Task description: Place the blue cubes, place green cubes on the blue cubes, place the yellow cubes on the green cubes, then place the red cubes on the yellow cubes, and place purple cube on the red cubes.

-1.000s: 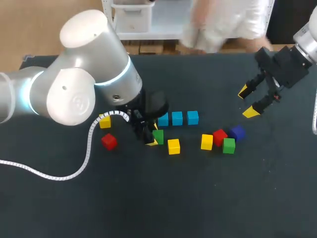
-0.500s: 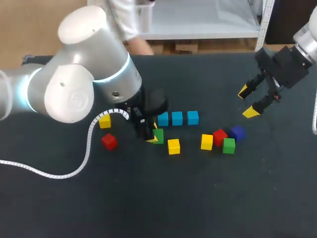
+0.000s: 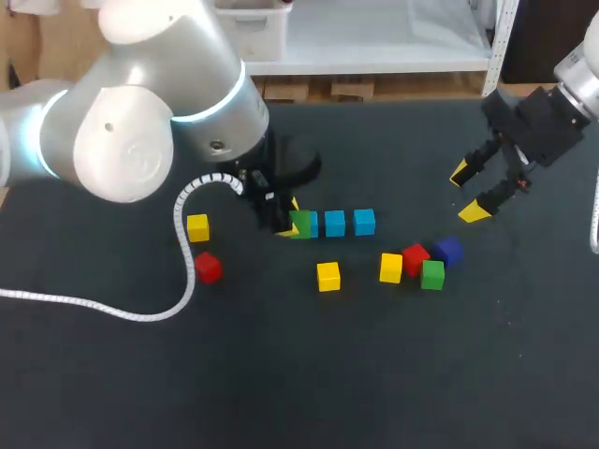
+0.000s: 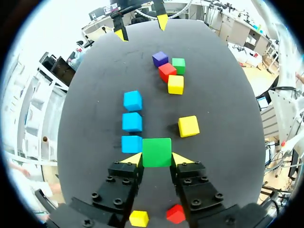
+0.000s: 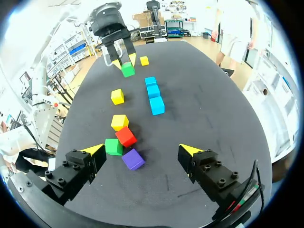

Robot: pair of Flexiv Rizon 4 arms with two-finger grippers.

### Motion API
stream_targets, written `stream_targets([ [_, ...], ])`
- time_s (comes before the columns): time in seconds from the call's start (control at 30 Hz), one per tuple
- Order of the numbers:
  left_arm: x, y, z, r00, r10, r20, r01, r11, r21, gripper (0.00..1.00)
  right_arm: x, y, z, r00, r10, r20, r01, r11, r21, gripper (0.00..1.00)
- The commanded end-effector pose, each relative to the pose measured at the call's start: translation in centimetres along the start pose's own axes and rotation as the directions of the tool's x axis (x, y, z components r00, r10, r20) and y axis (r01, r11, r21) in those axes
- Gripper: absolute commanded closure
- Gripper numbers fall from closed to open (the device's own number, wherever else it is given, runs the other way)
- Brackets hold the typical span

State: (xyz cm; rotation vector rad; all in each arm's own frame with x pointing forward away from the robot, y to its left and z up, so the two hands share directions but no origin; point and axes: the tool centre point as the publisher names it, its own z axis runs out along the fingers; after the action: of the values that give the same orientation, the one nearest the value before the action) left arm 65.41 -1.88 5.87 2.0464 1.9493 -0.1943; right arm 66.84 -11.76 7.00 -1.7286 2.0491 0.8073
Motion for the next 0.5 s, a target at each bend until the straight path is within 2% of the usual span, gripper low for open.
stream_targets([
  [0.03,-1.0,1.7,0.4,1.0,0.004,-0.021,-0.004,1.0,0.014,1.0,0.0,0.0,0.0,1.0,-0.001,0.001,0.001,1.0,0.0,0.0],
  [0.27,-1.8,3.2,1.4,1.0,-0.005,0.01,0.004,1.0,0.022,1.0,0.0,0.0,0.0,1.0,-0.001,0.001,0.001,1.0,0.0,0.0],
  [0.5,-2.5,3.6,2.5,1.0,-0.006,0.031,0.004,0.999,0.039,1.0,0.0,0.0,0.0,1.0,-0.001,0.001,0.001,1.0,0.0,0.0],
])
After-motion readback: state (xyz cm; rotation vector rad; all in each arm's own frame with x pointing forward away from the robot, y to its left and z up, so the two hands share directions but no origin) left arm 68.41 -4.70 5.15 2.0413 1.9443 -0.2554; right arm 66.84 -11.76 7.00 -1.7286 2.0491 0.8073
